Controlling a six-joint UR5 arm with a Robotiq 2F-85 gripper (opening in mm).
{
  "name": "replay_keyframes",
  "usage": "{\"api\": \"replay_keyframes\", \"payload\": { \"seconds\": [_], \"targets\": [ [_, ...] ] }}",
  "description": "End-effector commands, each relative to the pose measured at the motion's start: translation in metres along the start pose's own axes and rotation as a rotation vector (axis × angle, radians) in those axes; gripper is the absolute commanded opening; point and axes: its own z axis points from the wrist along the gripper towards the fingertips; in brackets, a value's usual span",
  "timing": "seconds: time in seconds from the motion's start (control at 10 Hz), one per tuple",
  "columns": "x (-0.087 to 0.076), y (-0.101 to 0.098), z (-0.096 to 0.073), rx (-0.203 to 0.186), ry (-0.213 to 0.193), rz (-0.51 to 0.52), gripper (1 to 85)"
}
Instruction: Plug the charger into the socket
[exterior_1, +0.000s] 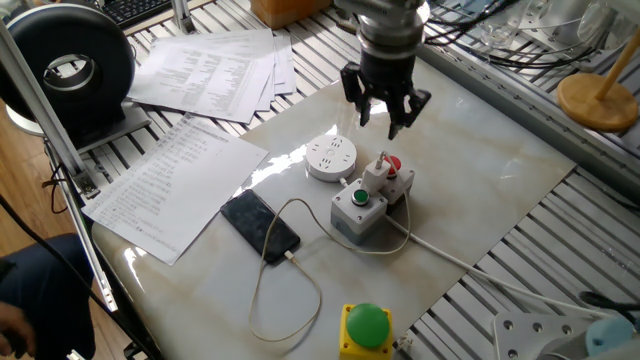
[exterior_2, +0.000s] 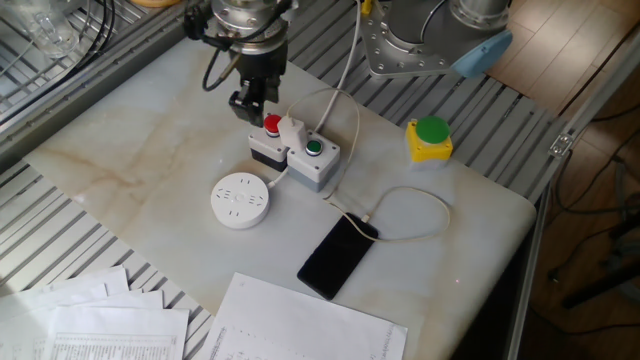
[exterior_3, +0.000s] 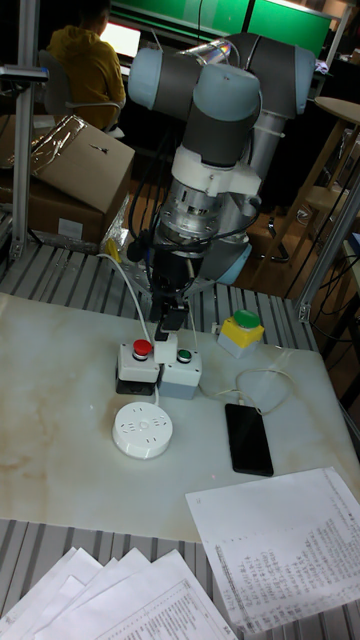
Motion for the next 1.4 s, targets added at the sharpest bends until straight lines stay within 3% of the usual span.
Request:
{"api": "replay_keyframes", "payload": {
  "seconds": [0.0, 0.2, 0.4, 0.5, 0.6, 0.7, 0.9, 1.1, 1.3],
  "targets": [
    [-0.007, -0.005, 0.001, 0.041, -0.032, 0.05, 49.3],
    [0.009, -0.023, -0.022, 0.047, -0.056, 0.131, 47.0],
    [0.0, -0.063, -0.051, 0.14, -0.158, 0.531, 47.0],
    [-0.009, -0.064, -0.052, 0.12, -0.208, 0.787, 47.0],
    [-0.018, -0.057, -0.051, 0.068, -0.252, 1.011, 48.3],
    [-0.005, -0.044, -0.042, 0.059, -0.201, 1.159, 50.0],
    [-0.02, -0.038, -0.033, 0.047, -0.242, 1.253, 61.3],
    [-0.024, -0.038, -0.03, 0.045, -0.24, 1.309, 61.3],
    [-0.017, -0.042, -0.029, 0.081, -0.206, 1.369, 58.7]
  ]
}}
